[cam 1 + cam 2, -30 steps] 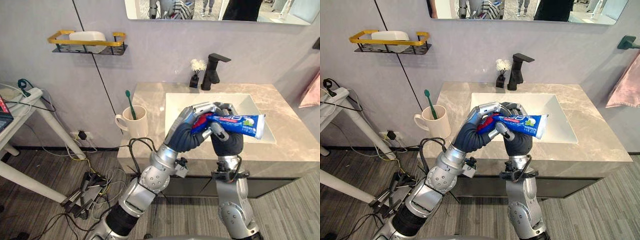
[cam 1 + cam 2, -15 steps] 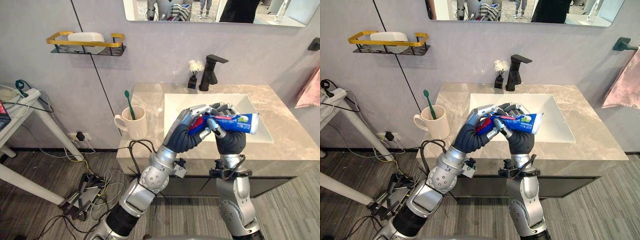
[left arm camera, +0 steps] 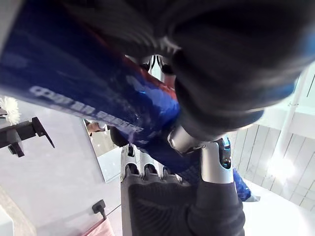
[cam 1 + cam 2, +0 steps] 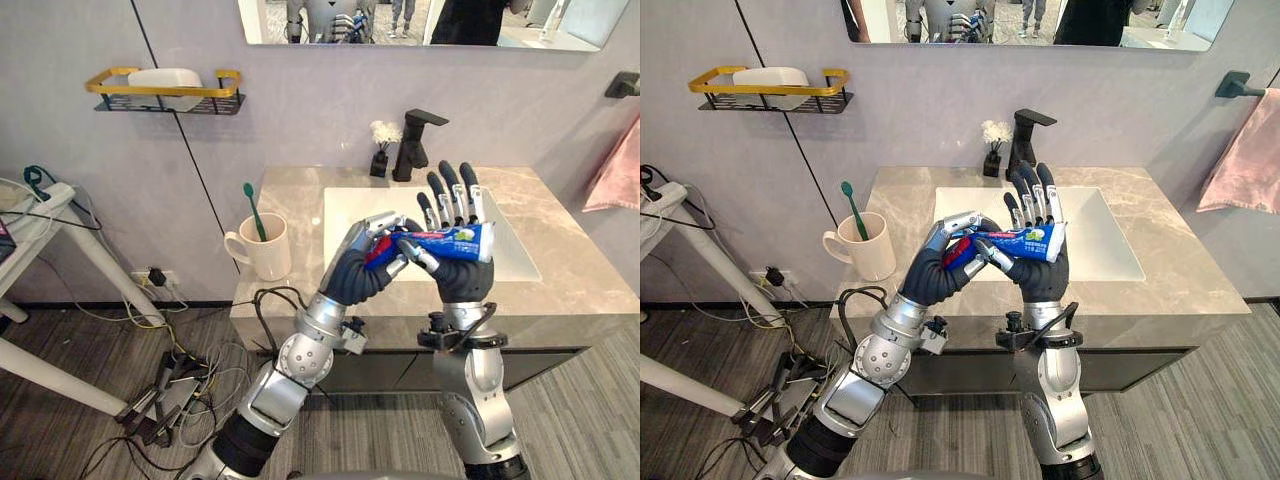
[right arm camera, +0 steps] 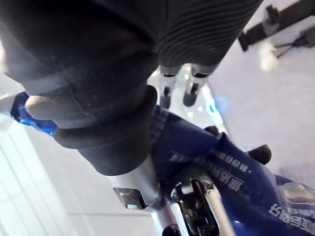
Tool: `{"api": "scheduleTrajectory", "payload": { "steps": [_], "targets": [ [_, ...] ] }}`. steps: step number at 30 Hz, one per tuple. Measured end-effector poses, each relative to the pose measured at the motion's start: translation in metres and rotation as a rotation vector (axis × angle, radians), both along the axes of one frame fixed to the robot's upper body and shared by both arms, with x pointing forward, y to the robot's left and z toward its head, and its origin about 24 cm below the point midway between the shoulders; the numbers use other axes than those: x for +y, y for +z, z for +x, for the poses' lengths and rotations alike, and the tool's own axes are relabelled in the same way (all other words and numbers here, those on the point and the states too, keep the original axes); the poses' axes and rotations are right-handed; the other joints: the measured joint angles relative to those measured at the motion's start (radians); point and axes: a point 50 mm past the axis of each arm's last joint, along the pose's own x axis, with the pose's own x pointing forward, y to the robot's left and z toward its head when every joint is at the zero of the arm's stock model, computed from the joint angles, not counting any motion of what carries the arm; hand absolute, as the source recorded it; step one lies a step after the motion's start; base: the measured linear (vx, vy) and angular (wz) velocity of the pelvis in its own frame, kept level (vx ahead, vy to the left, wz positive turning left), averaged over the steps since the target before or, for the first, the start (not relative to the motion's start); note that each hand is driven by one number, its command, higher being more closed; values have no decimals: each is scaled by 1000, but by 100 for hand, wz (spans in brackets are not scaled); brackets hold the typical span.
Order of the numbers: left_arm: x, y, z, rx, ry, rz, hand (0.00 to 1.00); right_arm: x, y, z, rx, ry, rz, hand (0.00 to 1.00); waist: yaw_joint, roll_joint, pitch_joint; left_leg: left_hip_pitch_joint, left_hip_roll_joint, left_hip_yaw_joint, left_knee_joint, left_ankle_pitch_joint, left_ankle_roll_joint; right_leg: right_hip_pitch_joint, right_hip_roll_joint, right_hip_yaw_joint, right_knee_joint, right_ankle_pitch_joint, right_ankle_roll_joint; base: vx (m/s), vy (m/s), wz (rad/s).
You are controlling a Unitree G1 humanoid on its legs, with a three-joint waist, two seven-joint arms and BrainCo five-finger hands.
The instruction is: Organize washtable
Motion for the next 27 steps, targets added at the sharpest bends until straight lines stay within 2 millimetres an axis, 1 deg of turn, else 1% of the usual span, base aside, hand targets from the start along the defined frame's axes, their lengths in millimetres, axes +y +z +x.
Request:
{"api": "scheduleTrajectory", "payload": {
  "steps": [5,8,9,18,21,27],
  "targets": [
    [4,-1,-1,19,11,-47,100,10,7,2,-23,34,24,0,1,19,-10,1,2,-1,0,0,0,5,2,-1,-8,4,0,0,0,0],
    [5,-1,-2,20,13,-57,100,14,10,3,-34,52,32,0,3,27,-15,1,3,-1,0,0,0,5,3,-1,-9,5,-1,0,0,0],
    [5,-1,-2,20,14,-64,100,16,11,3,-40,62,34,100,3,28,-15,1,3,-1,0,0,0,5,3,-1,-9,5,-1,0,0,0],
    [8,0,-1,30,37,-107,100,37,17,6,-47,186,135,100,7,30,-16,2,2,-1,-1,0,0,6,2,-1,-10,5,-1,0,0,0],
    [7,0,-1,31,33,-109,100,38,19,7,-58,202,164,100,20,30,-16,3,2,1,-1,0,0,6,1,0,-10,5,-1,0,0,0],
    [4,-3,-4,45,23,-113,100,40,20,9,-68,196,180,100,25,34,-18,4,3,3,-1,0,0,7,2,2,-12,7,-1,0,0,-1]
  ]
}}
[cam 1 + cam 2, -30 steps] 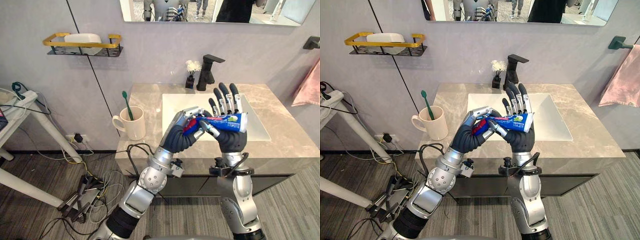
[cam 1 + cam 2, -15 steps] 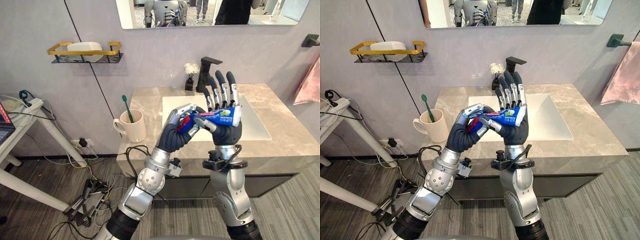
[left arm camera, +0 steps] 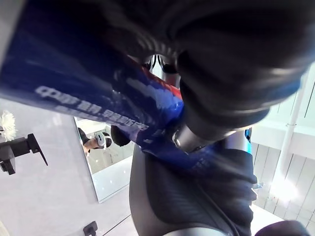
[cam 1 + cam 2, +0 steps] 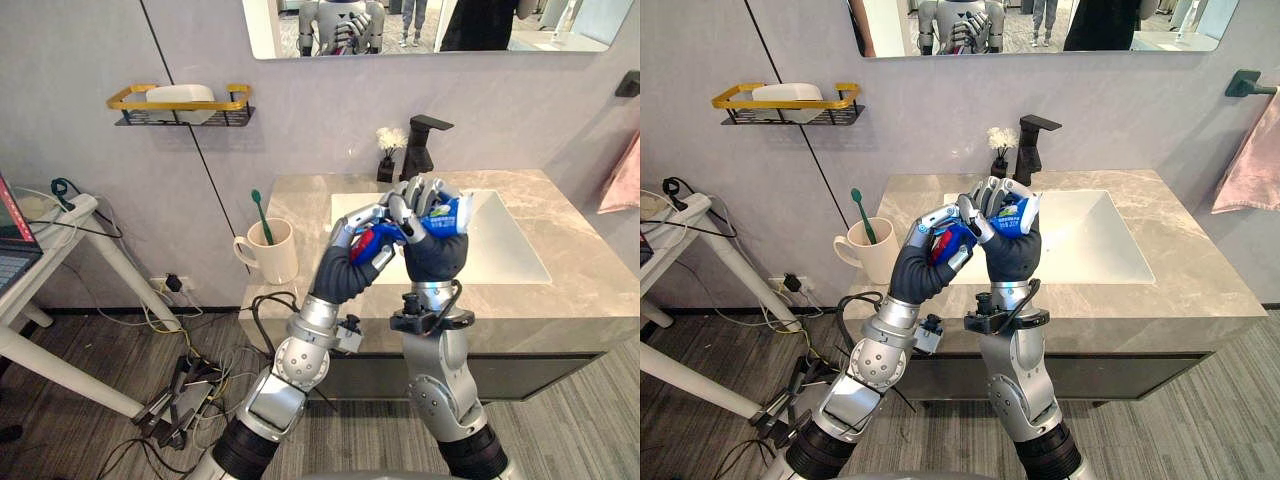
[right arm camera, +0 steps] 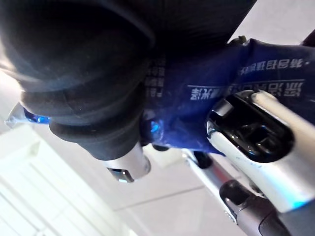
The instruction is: Organize washtable
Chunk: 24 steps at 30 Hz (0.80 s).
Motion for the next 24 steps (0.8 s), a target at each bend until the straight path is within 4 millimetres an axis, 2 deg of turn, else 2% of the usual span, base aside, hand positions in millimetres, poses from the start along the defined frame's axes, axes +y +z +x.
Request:
{"api": "scheduleTrajectory", "payload": {
  "steps": [7,8,16,22,23,24],
  "targets": [
    [0,-9,4,47,7,7,100,1,-7,4,52,-19,-7,100,0,3,-2,2,2,21,-9,0,0,2,1,22,-31,23,2,-3,0,-10],
    [0,-10,4,55,5,4,0,1,-8,4,57,-27,-12,100,-1,3,-2,3,1,22,-11,0,0,2,1,23,-31,23,2,3,4,-3],
    [3,-20,6,96,5,73,0,-12,-15,7,72,-148,-149,100,0,3,-2,8,1,21,-15,0,0,6,0,21,-31,22,3,0,0,0],
    [8,-18,7,73,43,114,0,-22,-18,5,67,-220,-198,100,-3,4,-2,14,-2,13,-26,7,0,10,-1,13,-32,21,3,-3,-1,3],
    [18,-13,12,63,96,91,0,-29,-18,6,74,-254,-189,100,-2,5,-1,14,-3,7,-28,9,0,12,-3,6,-32,21,4,-11,-4,21],
    [42,-1,17,32,216,32,0,-46,-21,8,97,-332,-172,100,-2,5,-1,14,-6,-5,-28,11,0,17,-5,-4,-32,19,5,-9,-3,19]
  ]
}}
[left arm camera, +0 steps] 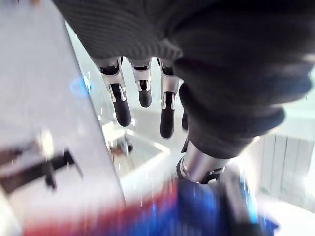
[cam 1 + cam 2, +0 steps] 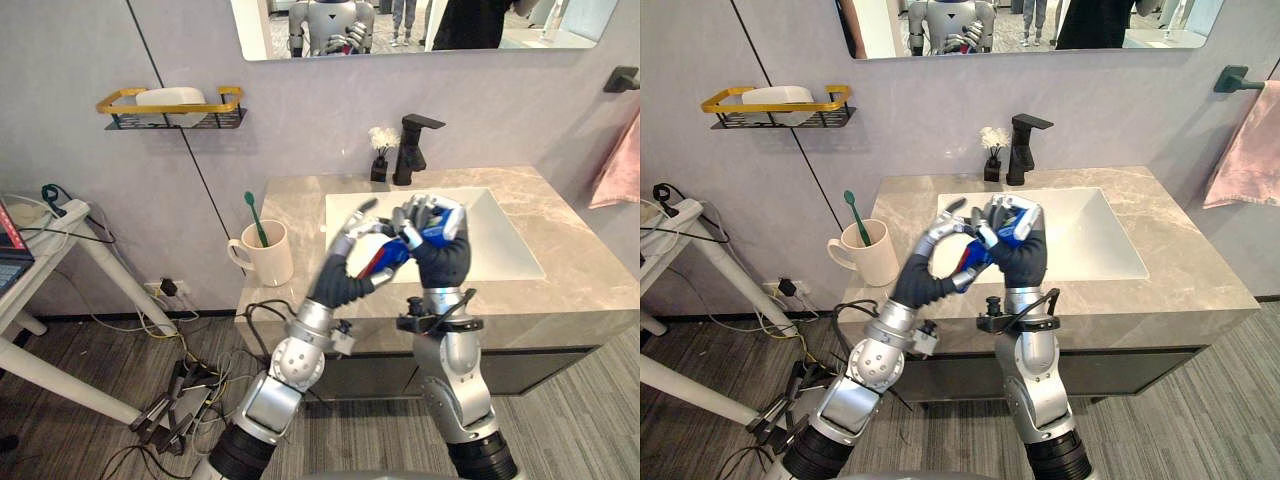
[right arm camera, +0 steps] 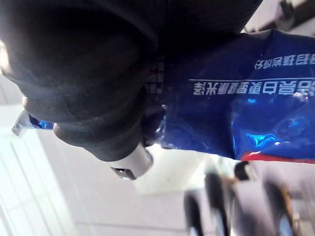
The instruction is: Organize washtable
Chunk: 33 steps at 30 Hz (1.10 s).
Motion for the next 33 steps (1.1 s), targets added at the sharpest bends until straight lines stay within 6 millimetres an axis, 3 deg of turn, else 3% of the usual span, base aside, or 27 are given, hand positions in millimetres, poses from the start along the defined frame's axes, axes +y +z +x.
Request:
{"api": "scheduleTrajectory", "payload": {
  "steps": [1,3,5,9,13,19,23,26,31,33],
  "targets": [
    [5,3,0,-11,25,-10,0,-3,-1,0,3,-16,3,100,0,0,0,0,0,-1,0,0,0,0,0,-1,0,0,0,-11,-4,14],
    [38,21,-2,-105,177,-57,0,-27,-4,0,19,-126,13,100,3,6,4,0,-4,-5,0,0,0,2,-2,-4,0,-2,2,-9,0,6],
    [50,29,-8,-151,231,-61,0,-36,-4,-1,22,-167,18,100,3,11,6,0,-8,-9,-2,1,1,3,-7,-8,1,-4,5,2,11,8],
    [62,45,-18,-241,290,-88,0,-43,-4,-1,20,-191,1,100,1,11,6,3,-17,-29,-20,13,8,8,-19,-31,1,-8,10,12,15,16],
    [86,56,-27,-325,453,-77,0,-53,-4,-2,19,-234,1,100,4,10,8,14,-26,-53,-24,14,8,28,-23,-56,1,-16,11,5,-1,19],
    [115,66,-41,-416,668,-56,0,-71,4,-2,-14,-311,-2,100,30,0,16,14,-35,-89,-36,20,8,37,-36,-95,9,-30,12,-18,-3,20],
    [132,57,-47,-373,783,-48,0,-68,37,9,-151,-284,-31,100,37,-15,31,7,-45,-141,-38,37,13,53,-40,-144,19,-41,14,1,-21,35],
    [136,45,-51,-312,833,-54,0,-69,62,13,-265,-285,-32,100,77,-46,51,-6,-46,-178,-38,47,9,57,-40,-186,21,-42,14,-17,-26,41],
    [142,9,-63,-104,901,-43,0,-71,96,18,-397,-255,3,100,121,-98,81,-8,-61,-251,-57,70,9,69,-52,-257,49,-75,18,-27,-29,51],
    [144,-20,-65,55,900,-13,0,-72,111,23,-444,-202,58,100,149,-122,89,-22,-68,-273,-60,70,9,66,-56,-283,51,-81,24,-31,-4,34]
  ]
}}
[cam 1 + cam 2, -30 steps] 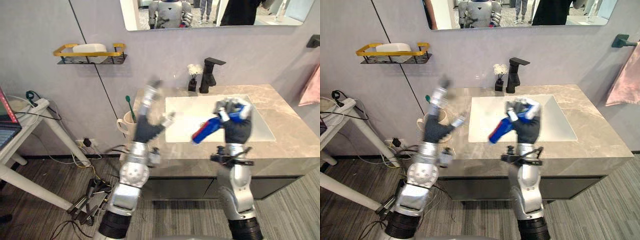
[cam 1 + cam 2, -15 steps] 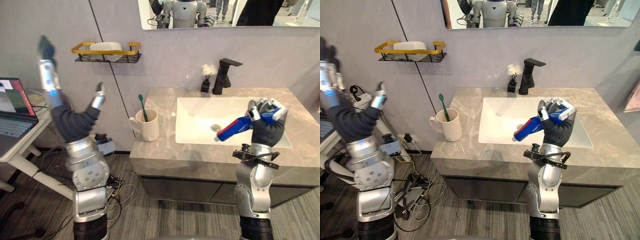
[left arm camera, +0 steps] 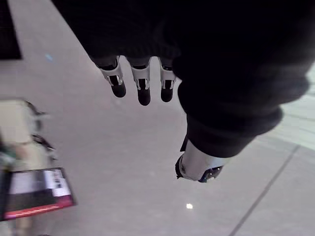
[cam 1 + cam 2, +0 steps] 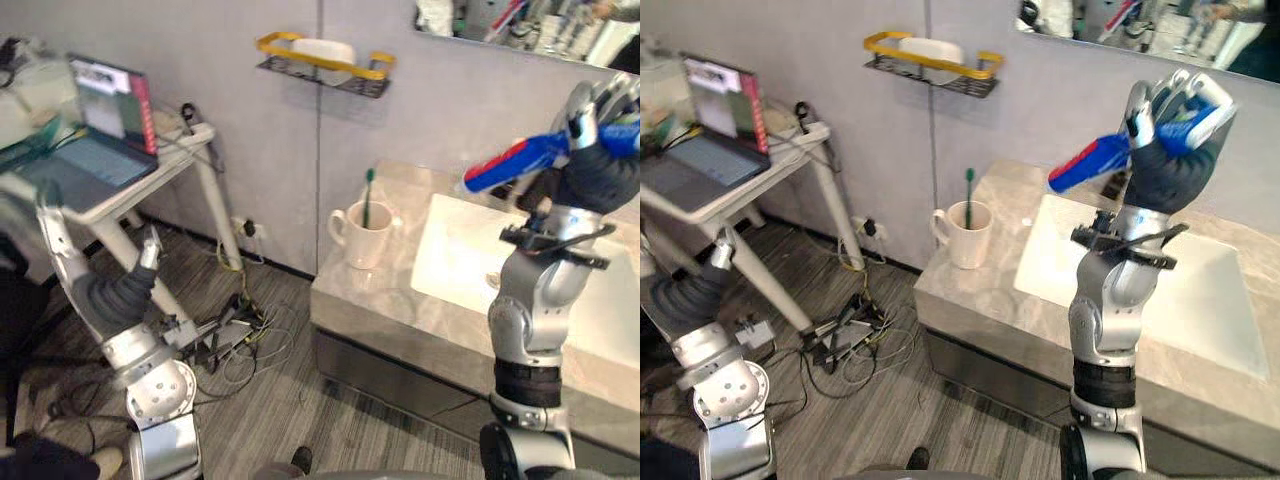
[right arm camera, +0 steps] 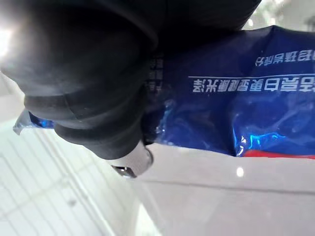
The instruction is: Organize washtable
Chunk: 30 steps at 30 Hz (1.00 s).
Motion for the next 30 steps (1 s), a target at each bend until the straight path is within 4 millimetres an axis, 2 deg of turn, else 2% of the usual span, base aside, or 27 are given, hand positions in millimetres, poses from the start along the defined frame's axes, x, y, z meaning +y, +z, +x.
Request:
{"api": "scheduleTrajectory", "payload": {
  "steps": [2,3,4,6,7,8,10,12,13,15,18,22,25,28,30],
  "targets": [
    [1,-19,-1,100,-11,-44,0,-1,4,2,-15,41,35,100,16,-21,5,-7,-2,-5,-1,2,1,-3,-2,-12,1,-2,2,-16,-1,23],
    [2,-40,-4,197,-19,-85,0,-1,4,2,-23,72,59,100,26,-47,2,-24,-2,-7,-1,2,1,-19,-2,-15,2,-2,2,-4,2,5],
    [3,-48,-5,243,-21,-98,0,-1,4,2,-26,86,64,100,26,-57,2,-30,-2,-7,0,3,0,-26,-2,-16,3,-2,2,0,0,0],
    [3,-82,-9,407,-37,-168,0,-2,5,3,-30,117,76,100,26,-86,5,-45,-3,-6,1,7,5,-39,-2,-17,4,-2,2,0,0,0],
    [2,-92,-10,456,-46,-187,0,-2,5,3,-31,122,80,100,25,-93,4,-48,-3,-6,2,8,6,-42,-3,-17,4,-2,2,0,0,0],
    [-2,-117,-14,575,-78,-227,0,-3,5,2,-39,146,90,100,23,-107,5,-57,-3,-6,2,8,6,-51,-3,-18,5,-2,2,0,0,0],
    [-6,-142,-20,689,-106,-277,0,-3,5,2,-39,156,91,100,18,-118,5,-64,-2,-5,2,8,6,-60,-2,-18,6,-1,2,-1,0,-3],
    [-10,-178,-32,867,-138,-330,0,-3,3,3,-35,177,107,100,17,-123,5,-77,3,4,2,8,6,-82,-1,-13,18,-1,1,-16,-1,-12],
    [-10,-186,-35,908,-141,-344,0,-3,2,3,-29,180,108,100,17,-123,5,-79,6,7,2,8,6,-88,0,-9,22,-1,1,-26,2,-14],
    [-7,-219,-53,1052,-117,-453,0,-1,-4,5,-5,211,125,100,18,-133,11,-87,12,26,2,8,6,-106,4,12,23,4,-5,-30,0,-23],
    [9,-236,-61,1068,-4,-624,0,-2,-6,6,11,239,146,100,13,-140,19,-95,28,37,2,8,6,-122,18,31,23,23,-12,-37,-12,-23],
    [25,-251,-86,1131,109,-715,0,-8,-4,5,6,219,133,100,1,-158,34,-110,32,37,1,3,0,-137,21,37,22,23,-13,-36,-10,-4],
    [32,-255,-96,1158,153,-744,0,-13,-4,6,7,194,124,100,-3,-178,60,-145,44,22,1,11,-12,-166,36,36,18,36,-27,-55,-31,5],
    [34,-255,-96,1153,161,-750,0,-16,-9,11,38,182,131,100,-1,-186,72,-162,51,8,1,21,-17,-175,46,33,15,36,-27,-23,-36,14],
    [36,-253,-87,1134,150,-740,0,-16,-10,11,38,178,135,100,6,-193,81,-178,59,-4,1,25,-23,-180,57,32,5,40,-33,-23,-35,15]
  ]
}}
